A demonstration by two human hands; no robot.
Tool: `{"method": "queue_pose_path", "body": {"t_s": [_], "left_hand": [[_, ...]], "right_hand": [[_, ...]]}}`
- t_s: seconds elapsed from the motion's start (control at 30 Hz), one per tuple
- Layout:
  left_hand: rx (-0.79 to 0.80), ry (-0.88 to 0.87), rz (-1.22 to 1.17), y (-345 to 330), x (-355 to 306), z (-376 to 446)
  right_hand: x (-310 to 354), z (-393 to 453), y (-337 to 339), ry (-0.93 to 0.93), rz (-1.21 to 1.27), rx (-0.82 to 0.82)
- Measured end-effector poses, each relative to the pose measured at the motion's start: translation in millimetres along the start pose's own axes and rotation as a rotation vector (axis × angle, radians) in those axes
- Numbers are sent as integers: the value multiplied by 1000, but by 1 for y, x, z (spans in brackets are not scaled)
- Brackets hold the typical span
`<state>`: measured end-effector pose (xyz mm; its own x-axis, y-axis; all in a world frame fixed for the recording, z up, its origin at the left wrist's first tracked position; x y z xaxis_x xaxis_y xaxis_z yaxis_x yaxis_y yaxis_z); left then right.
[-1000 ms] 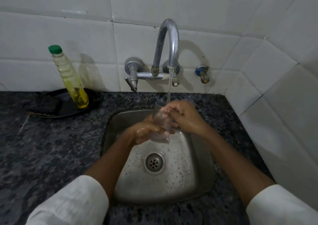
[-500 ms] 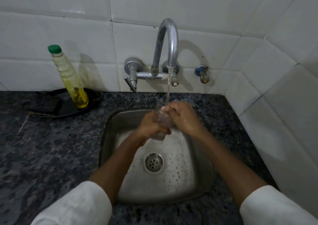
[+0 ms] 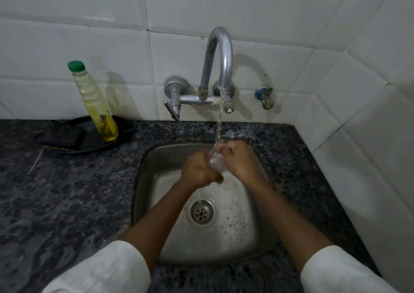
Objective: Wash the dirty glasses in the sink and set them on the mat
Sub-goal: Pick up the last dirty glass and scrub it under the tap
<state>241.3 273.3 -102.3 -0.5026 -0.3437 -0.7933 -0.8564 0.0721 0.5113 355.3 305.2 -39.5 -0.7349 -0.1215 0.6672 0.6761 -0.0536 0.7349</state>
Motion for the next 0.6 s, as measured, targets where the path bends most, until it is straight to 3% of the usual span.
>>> {"method": "queue_pose_path", "body": {"t_s": [0.07,0.13,0.23,0.33,0.47,0.6], "left_hand": [[-136,-110,356,11,-9,-2],[-185,-240,415,18,-18,-10],[-300,-457,389,32,-36,-26],[-324,-528,362,41,-47,-34],[-255,-320,443,69,-21,-24],[-265,-234,537,104,1,-21]], "right_hand": [[-36,-14,-18,-414,368,40],[-58,-31,-40,-760,738,66],[-67,-49,-75,-1040,1025,131],[-58,-63,-96,-1061,1070,200],[-49,-57,-102,-925,835,209],[-18,-38,-82,-799,994,99]]}}
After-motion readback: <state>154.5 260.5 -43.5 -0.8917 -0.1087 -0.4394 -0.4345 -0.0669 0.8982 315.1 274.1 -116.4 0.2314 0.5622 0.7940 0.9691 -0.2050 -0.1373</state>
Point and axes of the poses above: each hand's wrist, its own z-axis towards the middle knuckle, its own y-axis out of the back of the hand, x = y × z, the point moved 8 cm from there along z, towards the middle knuckle, and after that the axes turned 7 degrees about -x, right-handed, at the moved point
